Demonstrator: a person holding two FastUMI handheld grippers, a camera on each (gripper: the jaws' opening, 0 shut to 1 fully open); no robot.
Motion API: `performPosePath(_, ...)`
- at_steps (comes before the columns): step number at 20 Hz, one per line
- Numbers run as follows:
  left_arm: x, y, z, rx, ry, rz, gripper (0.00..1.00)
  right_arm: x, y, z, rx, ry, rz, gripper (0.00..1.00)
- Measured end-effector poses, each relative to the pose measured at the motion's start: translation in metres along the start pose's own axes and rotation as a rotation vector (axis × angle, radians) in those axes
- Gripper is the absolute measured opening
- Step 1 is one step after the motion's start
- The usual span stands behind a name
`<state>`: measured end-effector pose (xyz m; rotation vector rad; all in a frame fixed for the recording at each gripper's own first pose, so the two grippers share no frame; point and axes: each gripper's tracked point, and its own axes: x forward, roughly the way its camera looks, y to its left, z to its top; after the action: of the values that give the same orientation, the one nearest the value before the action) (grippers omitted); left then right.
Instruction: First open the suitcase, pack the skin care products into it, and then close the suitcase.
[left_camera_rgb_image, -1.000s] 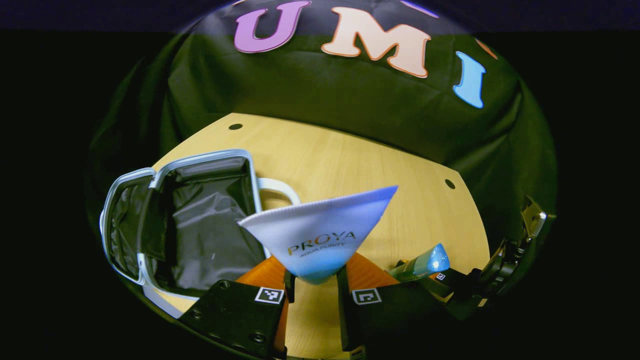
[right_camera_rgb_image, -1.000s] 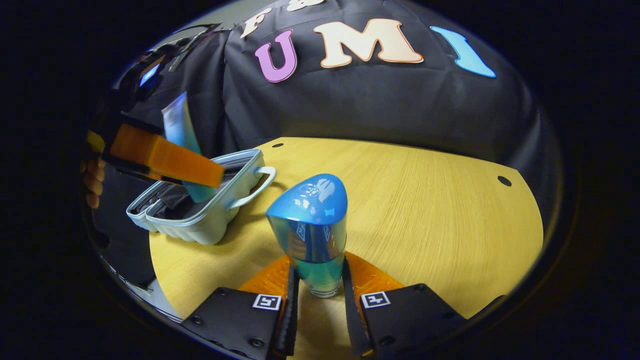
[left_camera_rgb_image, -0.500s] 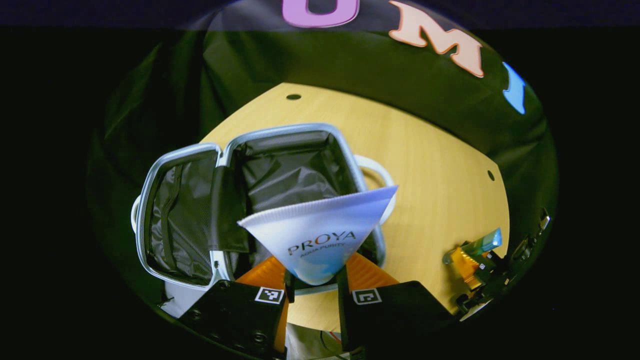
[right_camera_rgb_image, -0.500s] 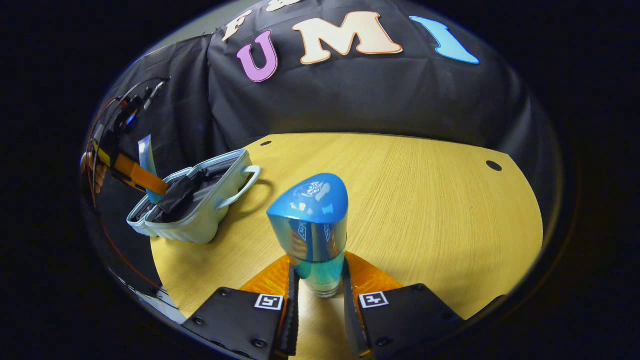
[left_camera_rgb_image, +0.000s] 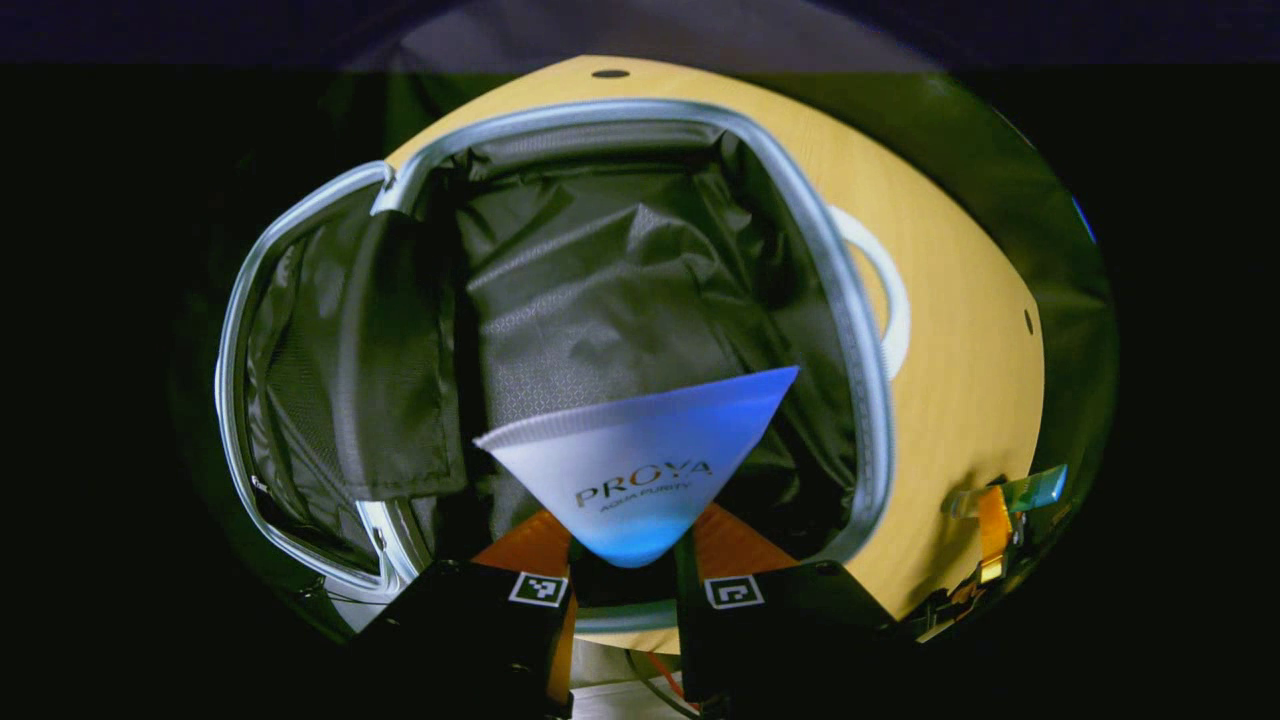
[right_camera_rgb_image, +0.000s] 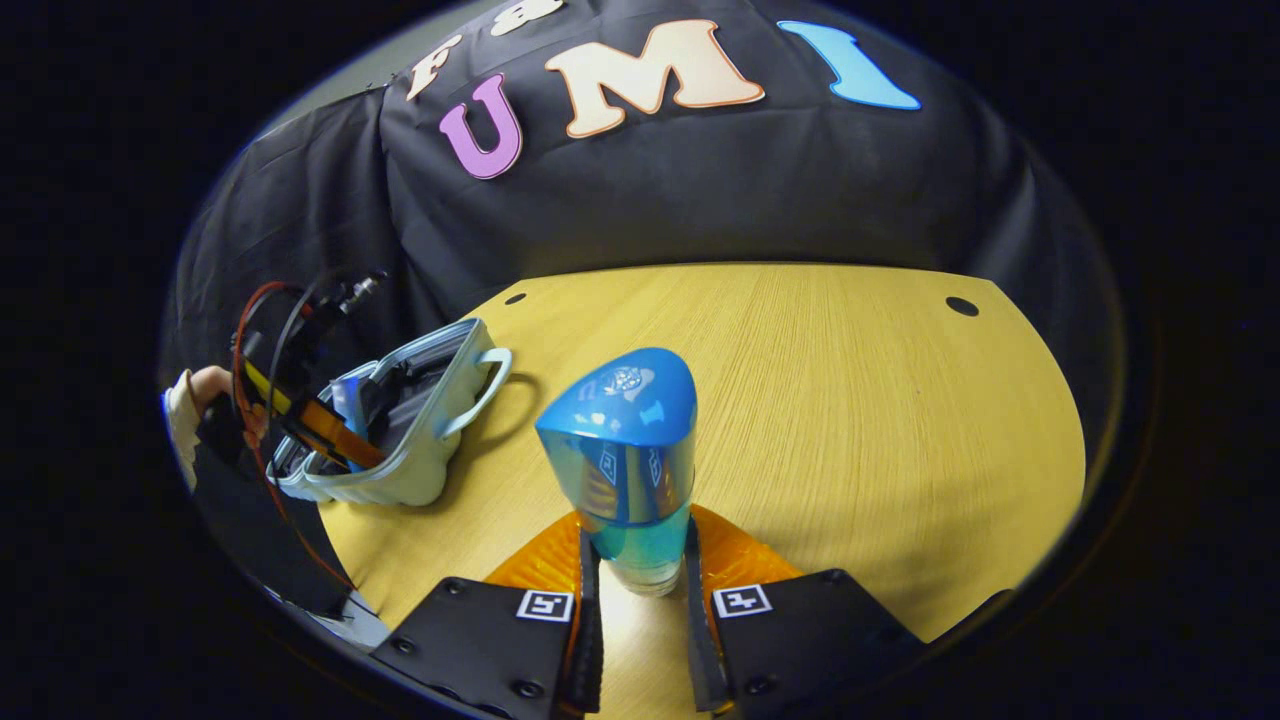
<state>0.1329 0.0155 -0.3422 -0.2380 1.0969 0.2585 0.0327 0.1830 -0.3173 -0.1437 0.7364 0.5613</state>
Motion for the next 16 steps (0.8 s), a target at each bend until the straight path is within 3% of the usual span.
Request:
performPosePath(1,0.003,0.003,0.001,0.002,0.016,-0.008,0.39,-0.005,0.005,0.001,-0.005,0.000,-0.007,0.36)
performPosePath(4,0.006,0.011,0.009,0.010,0.037,-0.046,0.35,-0.016,0.029,0.009,-0.012,-0.003,-0.036,0.33)
performPosePath(5,0.004,0.012,0.012,0.027,0.032,-0.064,0.34,-0.017,0.038,0.011,-0.021,0.000,-0.050,0.36)
performPosePath(8,-0.003,0.024,0.018,0.067,0.002,-0.066,0.46,-0.012,0.074,0.019,-0.024,0.009,-0.071,0.36)
performPosePath(14,-0.037,0.018,0.015,0.100,-0.083,-0.200,0.83,0.006,0.156,0.052,-0.065,-0.006,-0.042,0.33)
performPosePath(16,-0.057,0.022,0.017,0.104,-0.126,-0.226,0.88,0.016,0.181,0.060,-0.095,0.002,-0.022,0.36)
